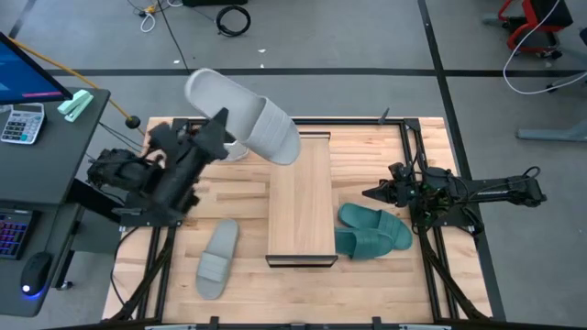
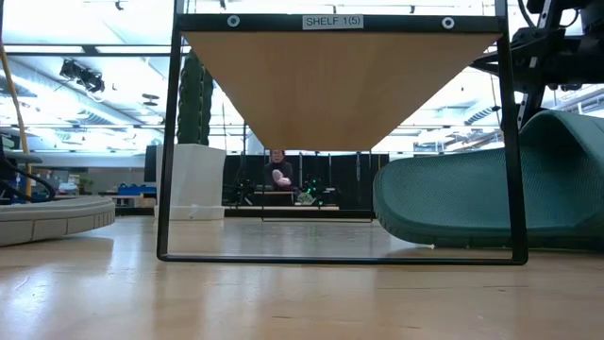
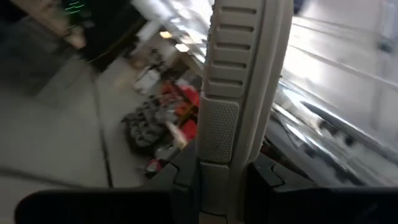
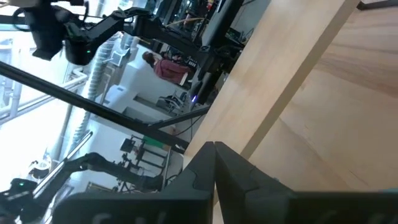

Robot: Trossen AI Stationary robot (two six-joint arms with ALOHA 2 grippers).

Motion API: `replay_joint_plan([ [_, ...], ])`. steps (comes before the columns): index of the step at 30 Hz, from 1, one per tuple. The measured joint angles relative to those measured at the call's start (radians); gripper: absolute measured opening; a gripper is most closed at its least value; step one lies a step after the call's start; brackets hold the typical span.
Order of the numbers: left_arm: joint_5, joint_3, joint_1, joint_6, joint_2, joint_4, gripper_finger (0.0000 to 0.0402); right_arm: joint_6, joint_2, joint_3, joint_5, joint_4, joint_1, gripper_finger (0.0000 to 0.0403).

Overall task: Pick and place slides into the shelf
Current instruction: Put the right gray slipper onto the shelf

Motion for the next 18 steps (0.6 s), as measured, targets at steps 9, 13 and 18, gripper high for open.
replay_joint_plan([
  [9,0.375,0.382,0.108,-0.897,0.019,-1.316,0.0075,0.023,0.0,0.0,0.03,0.0,0.0,0.0016],
  [13,0.357,0.406,0.235,-1.189,0.05,-1.598,0.0075,0.025,0.0,0.0,0.032,0.0,0.0,0.0016],
  [18,0.431,0.257,0.365,-1.485,0.047,-1.656,0.0075,0.025,0.0,0.0,0.059,0.0,0.0,0.0016],
])
